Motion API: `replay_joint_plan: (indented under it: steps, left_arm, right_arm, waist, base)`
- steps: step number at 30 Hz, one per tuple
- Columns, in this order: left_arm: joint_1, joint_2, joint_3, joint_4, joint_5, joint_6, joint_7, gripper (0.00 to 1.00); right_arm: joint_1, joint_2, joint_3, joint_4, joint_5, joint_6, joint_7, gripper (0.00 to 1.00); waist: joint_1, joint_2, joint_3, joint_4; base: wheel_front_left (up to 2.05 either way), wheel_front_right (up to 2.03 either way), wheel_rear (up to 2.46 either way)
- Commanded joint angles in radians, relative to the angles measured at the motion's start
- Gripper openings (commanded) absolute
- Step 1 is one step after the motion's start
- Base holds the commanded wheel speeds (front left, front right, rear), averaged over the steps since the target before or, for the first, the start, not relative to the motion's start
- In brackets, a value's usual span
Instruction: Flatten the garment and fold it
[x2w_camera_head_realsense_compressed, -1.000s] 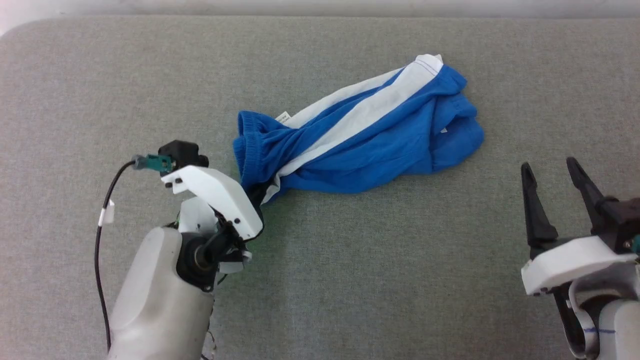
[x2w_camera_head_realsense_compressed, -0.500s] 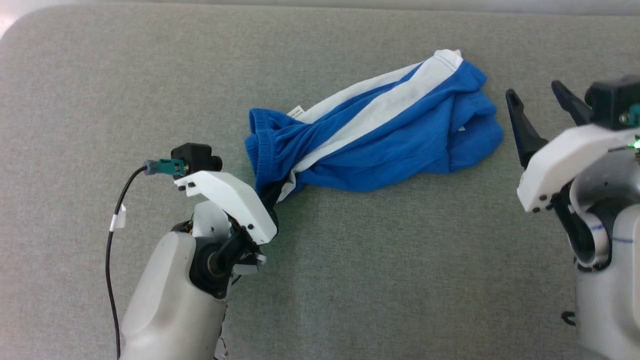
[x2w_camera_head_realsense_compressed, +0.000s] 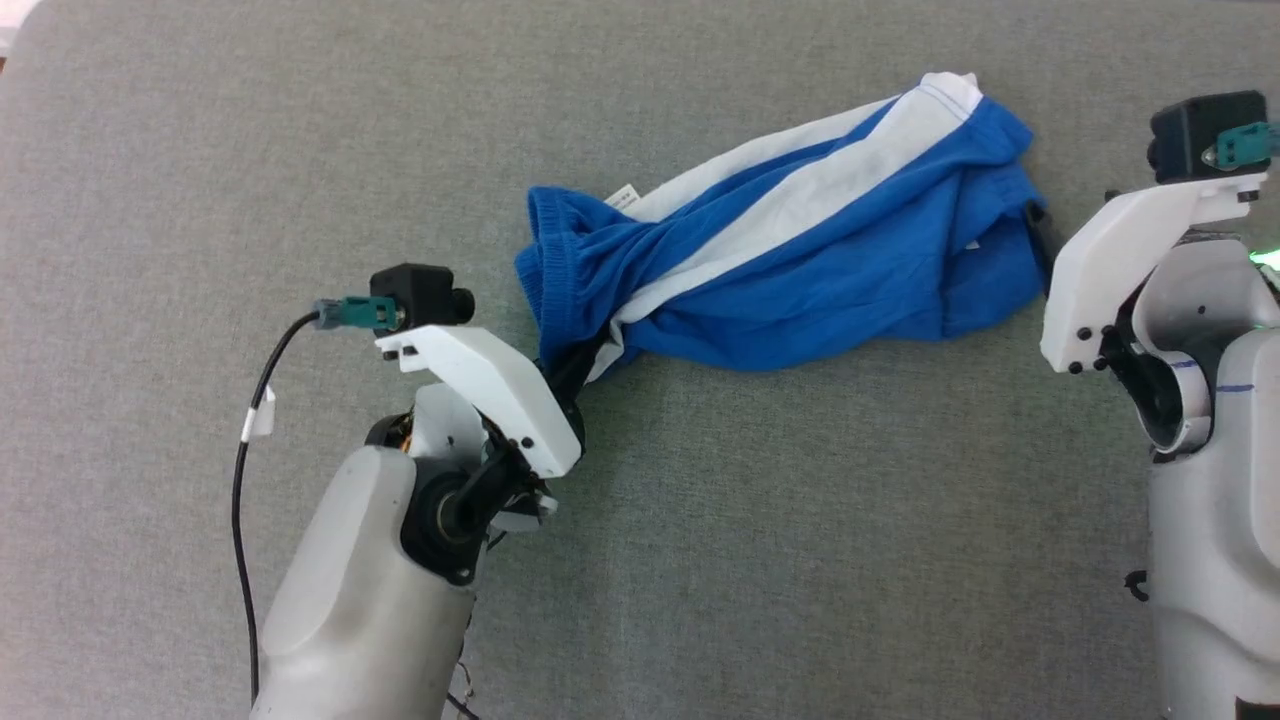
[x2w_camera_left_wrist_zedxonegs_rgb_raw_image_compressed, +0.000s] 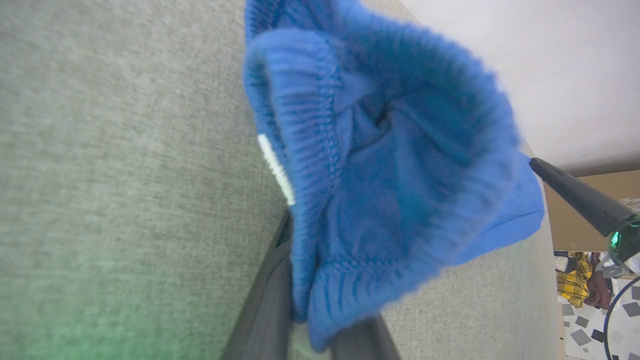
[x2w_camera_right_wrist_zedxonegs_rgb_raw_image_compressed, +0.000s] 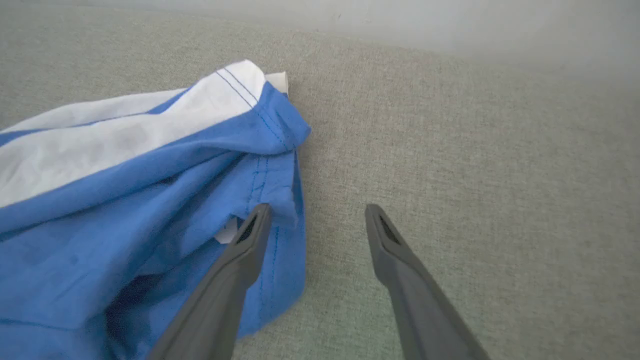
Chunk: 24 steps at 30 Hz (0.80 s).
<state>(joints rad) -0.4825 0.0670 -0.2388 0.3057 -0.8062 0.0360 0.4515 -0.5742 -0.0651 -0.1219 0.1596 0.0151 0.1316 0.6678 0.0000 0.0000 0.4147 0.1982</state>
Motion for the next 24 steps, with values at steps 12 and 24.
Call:
replay_joint_plan:
  steps: [12,24]
  left_arm:
    - [-0.008,-0.01,-0.03,0.049,-0.023,-0.005,-0.003,0.0]
    - [-0.003,-0.01,-0.03,0.069,-0.04,-0.008,-0.012,0.0]
  right_arm:
    - [-0.03,0.013,0.011,0.105,0.021,-0.001,0.061,1.0]
    - [-0.03,0.015,0.025,0.104,0.079,-0.001,0.072,0.0]
  waist:
    - [0.0,0.0,0.017,0.018]
    - [0.0,0.0,0.003,0.022]
  base:
    - [0.0,0.0,0.0]
    - [0.0,0.0,0.0]
